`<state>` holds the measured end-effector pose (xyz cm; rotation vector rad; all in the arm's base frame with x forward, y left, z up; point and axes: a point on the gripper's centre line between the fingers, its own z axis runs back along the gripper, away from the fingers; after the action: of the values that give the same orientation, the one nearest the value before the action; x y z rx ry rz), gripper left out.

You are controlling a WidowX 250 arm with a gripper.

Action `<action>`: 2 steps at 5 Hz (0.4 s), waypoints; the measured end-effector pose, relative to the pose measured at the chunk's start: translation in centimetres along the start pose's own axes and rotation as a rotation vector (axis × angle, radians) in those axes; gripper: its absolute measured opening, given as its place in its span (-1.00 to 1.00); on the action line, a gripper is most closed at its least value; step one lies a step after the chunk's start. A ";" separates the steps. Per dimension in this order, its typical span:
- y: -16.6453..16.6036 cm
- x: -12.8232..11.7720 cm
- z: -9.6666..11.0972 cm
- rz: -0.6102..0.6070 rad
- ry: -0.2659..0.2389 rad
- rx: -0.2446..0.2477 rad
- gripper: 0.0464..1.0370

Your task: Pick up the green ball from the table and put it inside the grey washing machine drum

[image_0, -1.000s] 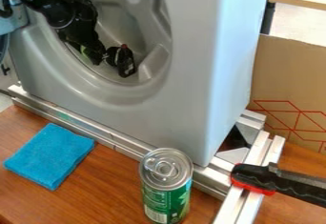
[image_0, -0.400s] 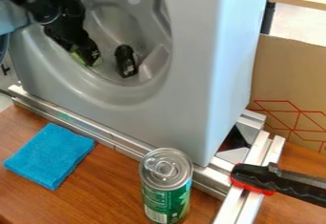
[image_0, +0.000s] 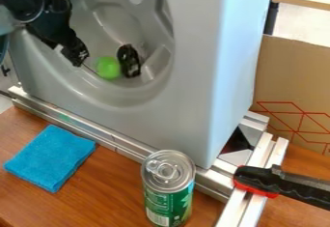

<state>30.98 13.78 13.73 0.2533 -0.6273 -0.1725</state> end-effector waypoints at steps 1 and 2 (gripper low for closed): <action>-1.8 -2.3 2.6 -0.040 0.080 -0.001 0.90; -4.4 -4.0 4.0 -0.104 0.212 -0.048 0.90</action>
<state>25.01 9.79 13.37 0.2543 -0.3989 -0.2572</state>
